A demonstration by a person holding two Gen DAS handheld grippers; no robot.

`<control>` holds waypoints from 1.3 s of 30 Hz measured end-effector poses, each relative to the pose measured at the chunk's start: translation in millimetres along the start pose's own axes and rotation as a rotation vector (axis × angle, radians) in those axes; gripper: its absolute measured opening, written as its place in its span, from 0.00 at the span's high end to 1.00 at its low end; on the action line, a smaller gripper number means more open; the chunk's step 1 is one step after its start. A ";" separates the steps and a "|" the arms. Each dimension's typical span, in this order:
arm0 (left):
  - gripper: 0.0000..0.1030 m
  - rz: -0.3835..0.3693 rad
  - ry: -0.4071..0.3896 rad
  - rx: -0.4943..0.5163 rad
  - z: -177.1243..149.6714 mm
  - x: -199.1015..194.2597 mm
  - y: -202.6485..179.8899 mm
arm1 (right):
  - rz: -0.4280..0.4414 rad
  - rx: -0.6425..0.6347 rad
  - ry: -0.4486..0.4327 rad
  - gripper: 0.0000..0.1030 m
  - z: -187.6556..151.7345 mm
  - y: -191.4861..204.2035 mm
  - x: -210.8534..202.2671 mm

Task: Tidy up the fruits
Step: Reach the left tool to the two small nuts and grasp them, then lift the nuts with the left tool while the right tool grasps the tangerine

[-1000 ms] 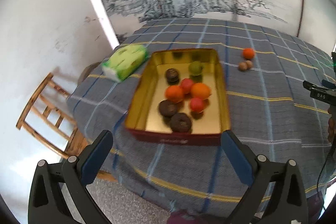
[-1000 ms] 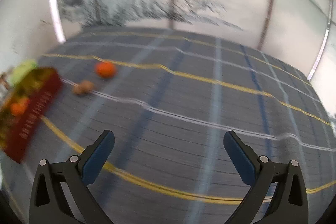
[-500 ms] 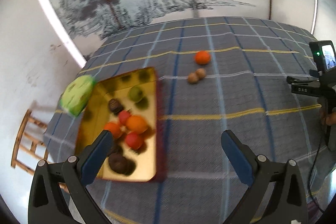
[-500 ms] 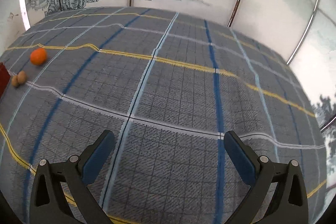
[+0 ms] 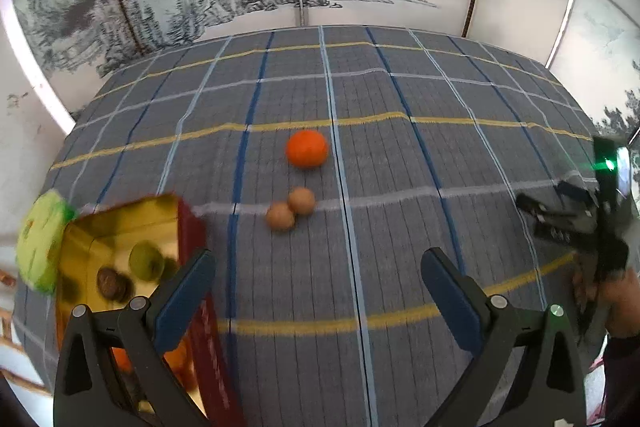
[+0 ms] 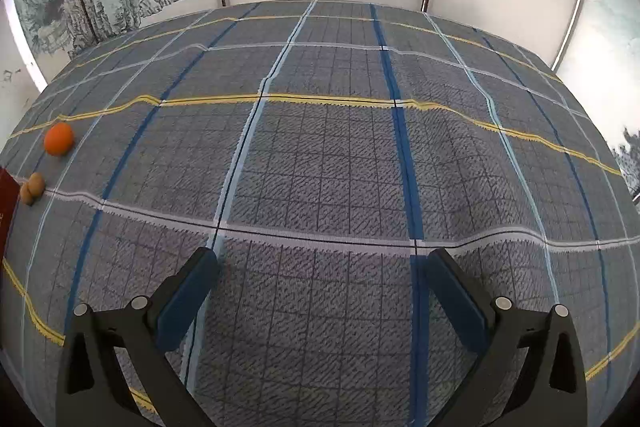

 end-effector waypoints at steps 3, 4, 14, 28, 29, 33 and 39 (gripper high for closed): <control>0.04 -0.017 0.010 0.052 11.6 20.1 3.7 | 0.004 -0.002 -0.014 0.00 -4.8 0.5 -2.9; 0.09 -0.017 0.019 0.066 13.8 26.2 4.9 | 0.007 -0.005 -0.014 0.00 -5.2 0.2 -3.8; 0.43 -0.103 0.142 0.177 20.3 79.3 20.0 | 0.014 -0.014 -0.014 0.00 -8.9 -1.8 -8.7; 0.80 -0.231 0.199 0.126 18.7 101.9 23.4 | 0.014 -0.013 -0.014 0.00 -8.8 -1.5 -8.6; 0.80 -0.224 0.194 0.107 16.5 100.5 23.6 | 0.013 -0.013 -0.014 0.00 -8.8 -1.4 -8.7; 0.80 -0.258 0.165 0.002 6.4 91.8 20.6 | 0.013 -0.013 -0.015 0.00 -8.7 -1.2 -8.8; 0.80 -0.241 0.106 -0.080 -15.3 59.0 8.5 | 0.014 -0.012 -0.014 0.00 -8.5 -1.3 -8.7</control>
Point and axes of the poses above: each gripper's, at about its wrist camera, not at the fingertips, and x roughly the way its jaws point, y to its left, z to its top, the point moved 1 cm from there along x, roughly the way its jaws point, and after that the axes turned 11 degrees about x, right-handed, at the moved point
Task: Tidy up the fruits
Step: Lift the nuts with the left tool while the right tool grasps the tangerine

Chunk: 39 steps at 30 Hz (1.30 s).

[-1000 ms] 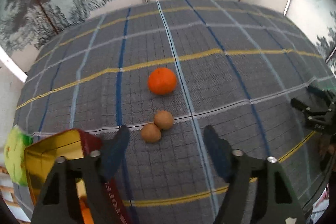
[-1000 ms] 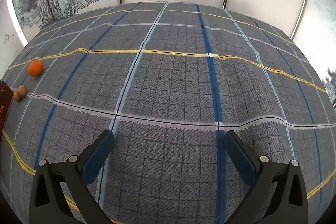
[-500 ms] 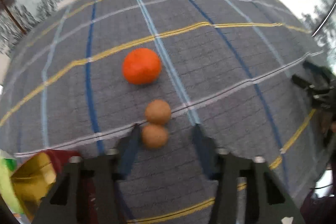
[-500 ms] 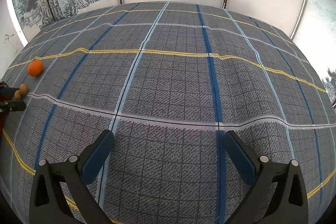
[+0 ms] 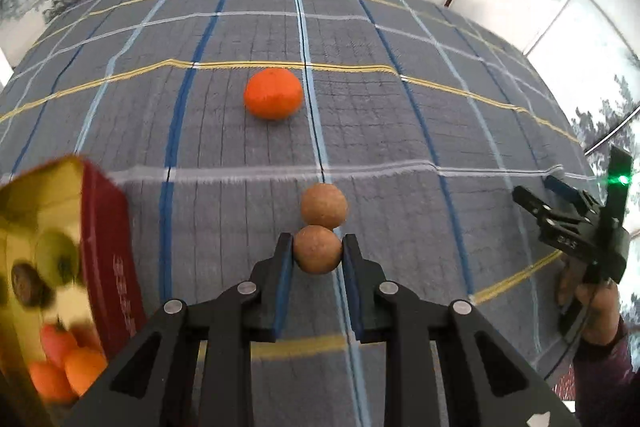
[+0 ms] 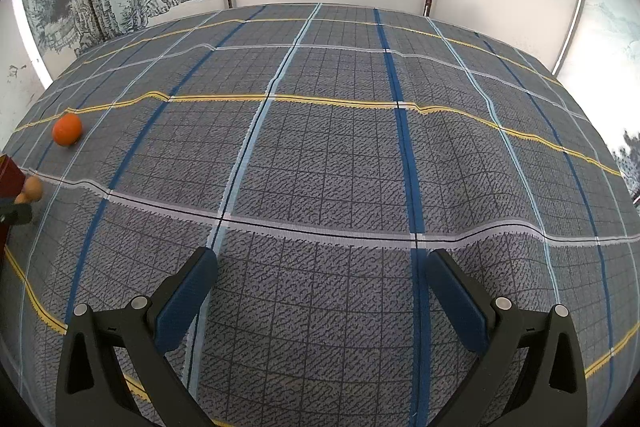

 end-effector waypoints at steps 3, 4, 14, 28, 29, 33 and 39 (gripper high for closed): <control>0.80 0.028 -0.028 -0.020 -14.8 -14.5 -8.1 | 0.043 0.000 0.009 0.01 -0.1 1.9 -2.3; 0.80 0.024 -0.047 -0.028 -19.7 -20.9 -10.0 | 0.097 0.018 -0.005 0.01 1.2 2.7 -7.4; 0.80 -0.027 -0.172 -0.151 -49.8 -78.1 -8.1 | 0.525 -0.313 -0.053 0.09 32.3 140.5 -25.8; 0.80 -0.042 -0.194 -0.196 -65.3 -89.4 9.9 | 0.462 -0.492 0.067 0.61 45.6 262.9 52.4; 0.80 -0.047 -0.192 -0.200 -67.0 -89.6 10.4 | 0.460 -0.486 0.085 0.62 46.6 263.7 53.1; 0.80 -0.058 -0.195 -0.213 -73.3 -92.5 9.5 | 0.493 -0.429 0.040 0.62 39.0 240.7 23.0; 0.80 -0.065 -0.204 -0.218 -91.8 -107.6 -1.6 | 0.443 -0.272 -0.053 0.62 1.8 161.8 -30.0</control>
Point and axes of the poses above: each gripper's, at about its wrist camera, not at the fingertips, and x roughly the way its jaws point, y to its left, z to its top, the point moved 1 cm from there along x, roughly the way its jaws point, and after that the axes turned 11 degrees about x, right-handed, at the moved point
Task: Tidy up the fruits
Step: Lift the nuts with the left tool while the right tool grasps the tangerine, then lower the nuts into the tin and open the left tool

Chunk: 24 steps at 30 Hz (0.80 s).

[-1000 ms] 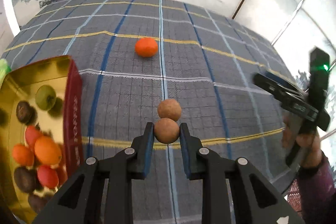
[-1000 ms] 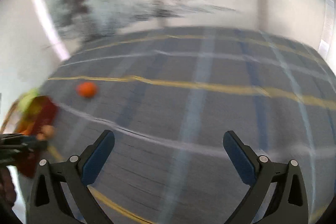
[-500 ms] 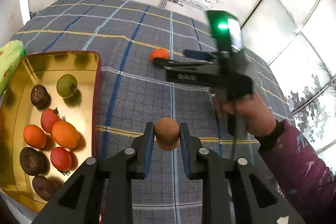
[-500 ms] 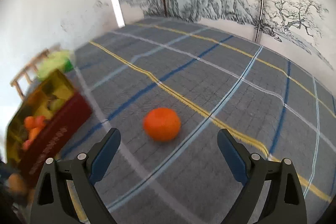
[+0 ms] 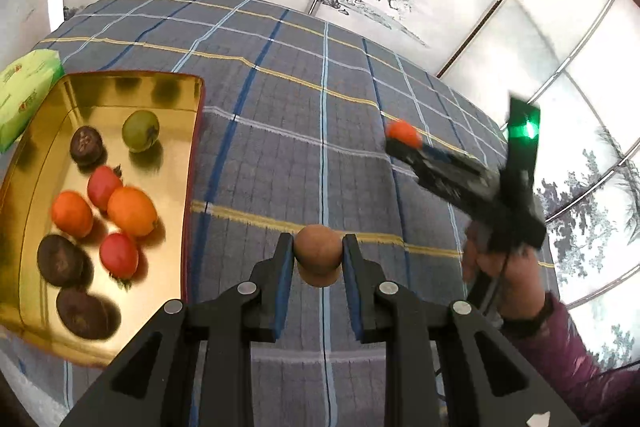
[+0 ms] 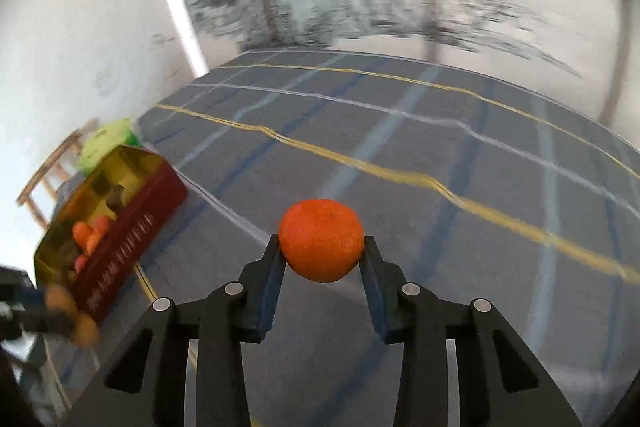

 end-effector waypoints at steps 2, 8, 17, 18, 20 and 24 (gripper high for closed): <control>0.80 0.007 -0.011 -0.002 -4.7 -9.9 -1.2 | -0.042 0.037 -0.013 0.62 -15.7 -14.6 -13.8; 0.80 0.059 -0.058 -0.029 -14.7 -52.6 11.2 | -0.172 0.117 -0.007 0.62 -41.4 -56.8 -28.4; 0.79 0.202 -0.090 -0.056 -22.7 -94.2 55.9 | -0.228 0.169 0.007 0.62 -42.9 -73.2 -26.1; 0.79 0.216 -0.091 -0.059 -22.4 -96.1 62.7 | -0.230 0.173 0.007 0.62 -42.9 -73.9 -26.1; 0.80 0.239 -0.087 -0.066 -23.1 -97.6 75.3 | -0.237 0.177 0.008 0.62 -42.4 -74.1 -25.0; 0.79 0.280 -0.086 -0.083 -24.5 -95.8 97.0 | -0.250 0.167 0.005 0.62 -42.9 -71.7 -25.3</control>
Point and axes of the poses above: each gripper's, at about its wrist camera, not at the fingertips, and x roughly the way its jaws point, y to its left, z to its top, the point moved 1 cm from there along x, roughly the way its jaws point, and after that the axes turned 11 degrees about x, right-handed, at the moved point
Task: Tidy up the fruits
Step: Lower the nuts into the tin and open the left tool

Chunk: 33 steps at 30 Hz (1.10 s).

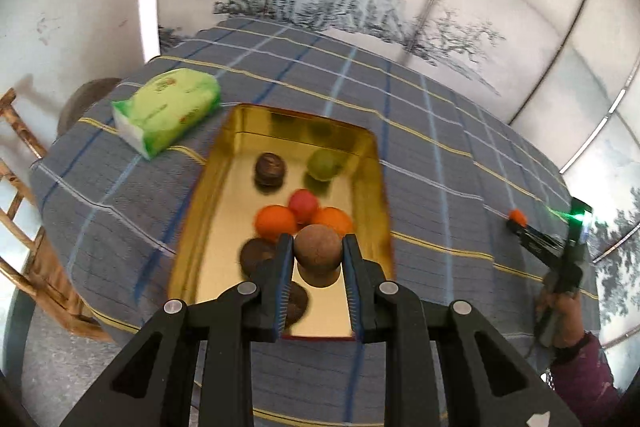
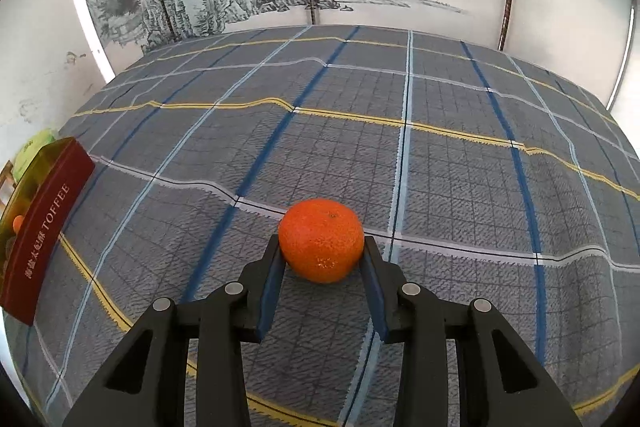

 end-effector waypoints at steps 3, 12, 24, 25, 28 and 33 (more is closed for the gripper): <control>0.79 0.027 -0.005 -0.011 -0.9 6.0 14.6 | -0.008 -0.005 0.003 0.62 -0.7 1.1 0.5; 0.79 0.055 0.011 -0.027 3.7 26.2 31.9 | -0.013 0.009 0.009 0.62 0.5 -0.9 3.3; 0.79 0.123 0.011 0.036 18.5 53.5 31.8 | -0.028 -0.003 0.009 0.62 -0.4 -0.3 3.7; 0.79 0.130 0.010 0.043 19.8 56.1 31.7 | -0.029 -0.004 0.009 0.62 -0.4 -0.3 3.7; 0.79 0.139 0.013 0.049 23.4 63.5 32.6 | -0.034 -0.009 0.009 0.62 -0.8 0.8 3.9; 0.79 0.151 0.017 0.060 28.9 72.4 33.4 | -0.039 -0.014 0.010 0.62 -0.6 1.2 4.1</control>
Point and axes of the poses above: each gripper's, at about its wrist camera, not at the fingertips, and x roughly the way its jaws point, y to its left, z to its top, the point moved 1 cm from there along x, roughly the way its jaws point, and after that the axes turned 11 degrees about x, right-handed, at the moved point
